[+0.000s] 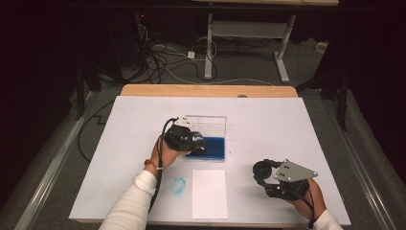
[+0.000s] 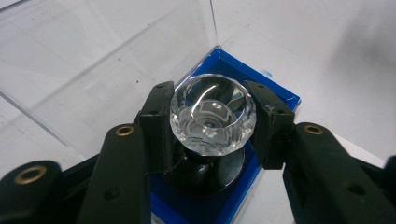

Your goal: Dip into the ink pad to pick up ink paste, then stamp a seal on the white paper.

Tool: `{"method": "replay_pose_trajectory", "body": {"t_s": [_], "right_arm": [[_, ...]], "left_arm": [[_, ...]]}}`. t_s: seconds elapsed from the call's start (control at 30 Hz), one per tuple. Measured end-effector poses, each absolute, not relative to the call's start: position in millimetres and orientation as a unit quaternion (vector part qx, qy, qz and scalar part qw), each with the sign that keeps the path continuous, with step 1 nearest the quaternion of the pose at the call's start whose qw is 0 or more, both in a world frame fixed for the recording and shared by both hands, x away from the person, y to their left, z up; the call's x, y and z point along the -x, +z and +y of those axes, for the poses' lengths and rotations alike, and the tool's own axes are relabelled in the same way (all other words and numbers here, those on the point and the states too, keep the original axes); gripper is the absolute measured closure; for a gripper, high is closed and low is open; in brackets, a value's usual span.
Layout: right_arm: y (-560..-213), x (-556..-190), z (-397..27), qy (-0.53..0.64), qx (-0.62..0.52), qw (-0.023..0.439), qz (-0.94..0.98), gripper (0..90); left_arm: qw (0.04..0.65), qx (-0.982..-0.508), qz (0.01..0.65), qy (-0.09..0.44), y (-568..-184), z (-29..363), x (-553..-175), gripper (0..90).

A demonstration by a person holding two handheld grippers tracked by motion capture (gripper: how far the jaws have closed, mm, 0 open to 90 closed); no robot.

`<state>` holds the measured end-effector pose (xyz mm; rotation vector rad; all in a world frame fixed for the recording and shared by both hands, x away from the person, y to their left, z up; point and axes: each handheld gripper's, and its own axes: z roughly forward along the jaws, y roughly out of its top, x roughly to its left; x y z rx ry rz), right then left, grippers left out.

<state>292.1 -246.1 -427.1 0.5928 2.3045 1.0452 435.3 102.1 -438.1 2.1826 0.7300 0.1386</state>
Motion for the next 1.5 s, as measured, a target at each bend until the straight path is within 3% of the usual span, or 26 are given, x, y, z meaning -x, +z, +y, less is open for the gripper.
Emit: {"method": "replay_pose_trajectory", "body": {"t_s": [0.6,1.5], "right_arm": [[-425.4,-299.2,-247.4,0.394,-0.228,0.27,0.848,38.4],[-421.5,-300.5,-249.2,0.405,-0.234,0.276,0.84,38.4]], "left_arm": [[0.387,-0.873,0.289,0.068,-432.0,102.7,-433.4,54.4],[0.461,-0.847,0.247,0.101,-366.0,143.4,-391.6,54.4]]}}
